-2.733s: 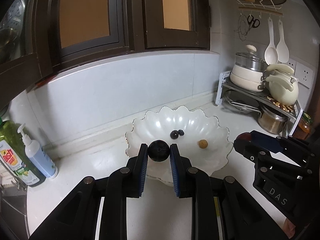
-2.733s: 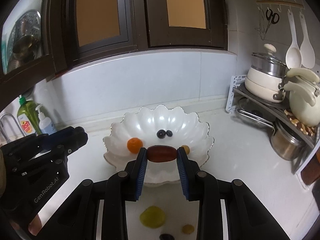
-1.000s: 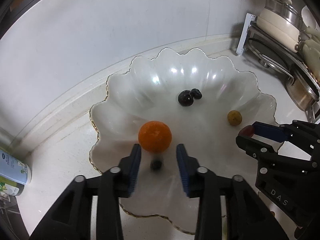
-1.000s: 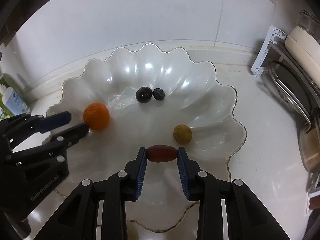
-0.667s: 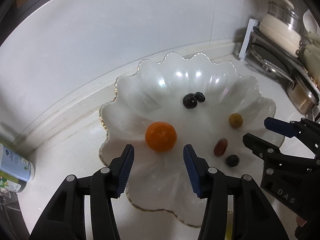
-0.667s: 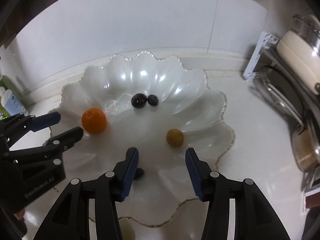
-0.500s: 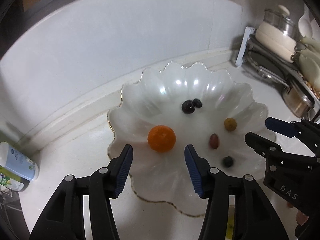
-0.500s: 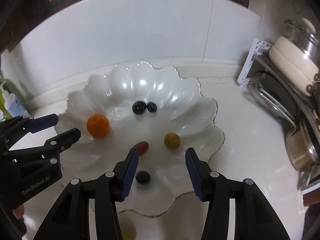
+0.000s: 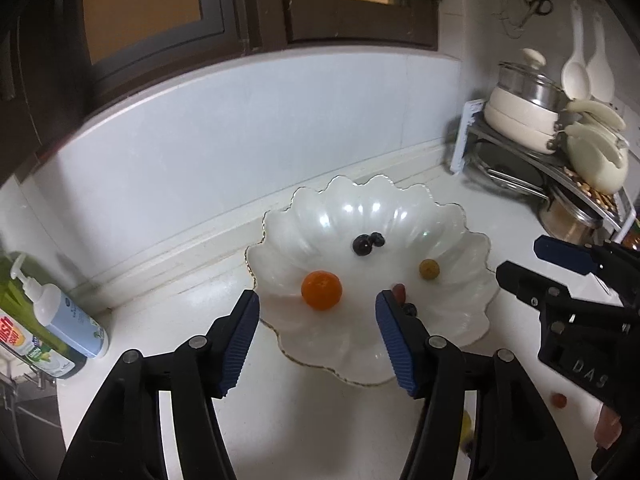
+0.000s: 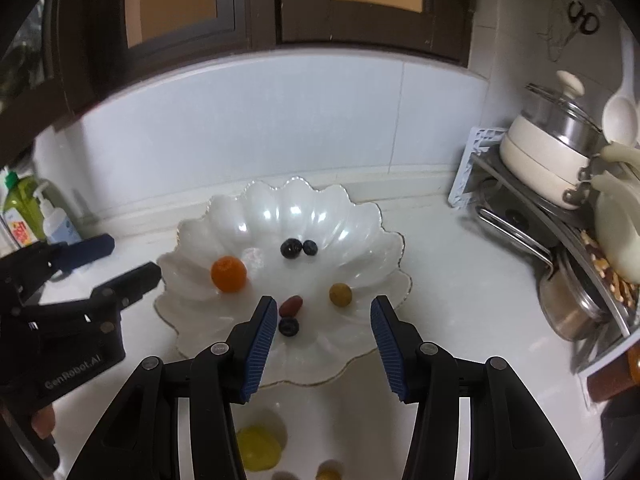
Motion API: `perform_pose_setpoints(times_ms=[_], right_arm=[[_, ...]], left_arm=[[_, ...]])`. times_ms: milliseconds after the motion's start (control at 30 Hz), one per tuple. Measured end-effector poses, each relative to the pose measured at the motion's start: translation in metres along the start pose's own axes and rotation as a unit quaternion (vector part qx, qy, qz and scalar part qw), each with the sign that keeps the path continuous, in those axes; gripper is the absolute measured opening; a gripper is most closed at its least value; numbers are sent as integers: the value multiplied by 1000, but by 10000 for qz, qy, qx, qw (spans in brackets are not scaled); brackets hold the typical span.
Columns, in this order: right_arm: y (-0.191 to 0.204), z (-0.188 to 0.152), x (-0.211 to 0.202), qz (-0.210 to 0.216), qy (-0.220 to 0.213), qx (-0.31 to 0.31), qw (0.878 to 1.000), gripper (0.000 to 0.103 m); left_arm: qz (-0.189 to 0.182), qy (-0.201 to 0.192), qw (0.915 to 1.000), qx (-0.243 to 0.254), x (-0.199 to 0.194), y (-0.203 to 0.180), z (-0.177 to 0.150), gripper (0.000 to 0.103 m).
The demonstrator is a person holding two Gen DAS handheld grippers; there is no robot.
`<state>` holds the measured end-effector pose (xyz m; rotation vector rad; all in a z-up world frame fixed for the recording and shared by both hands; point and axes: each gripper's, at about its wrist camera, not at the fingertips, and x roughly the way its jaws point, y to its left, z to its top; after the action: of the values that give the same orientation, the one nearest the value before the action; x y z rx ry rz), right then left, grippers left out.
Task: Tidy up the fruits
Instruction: 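Move both open grippers back toward the remaining fruits on the counter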
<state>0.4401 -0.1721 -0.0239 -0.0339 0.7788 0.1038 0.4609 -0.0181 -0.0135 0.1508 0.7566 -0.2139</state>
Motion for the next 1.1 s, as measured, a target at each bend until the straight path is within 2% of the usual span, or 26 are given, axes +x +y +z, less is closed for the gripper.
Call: perform_pose_setpoints(times_ms=[500,733,933,1100], right_arm=[[0,-46,-56,-212,-494,95,9985,50],[-2,-67,-76,-197,-697,101,9973,50],[-6,-82,-94,-390,-880,175,9952,50],[-13,-94,-104,-498,-863,225,9948,50]], left_arm=[[81,-572,9980,250,-60,-21,-38,68],[-117,-676,9971,325,-78,-34,-60,73],[-288,-693,9970,183,-88,-42,-71,74],[-345,-762,9963,181,-98,-52,-81,74]])
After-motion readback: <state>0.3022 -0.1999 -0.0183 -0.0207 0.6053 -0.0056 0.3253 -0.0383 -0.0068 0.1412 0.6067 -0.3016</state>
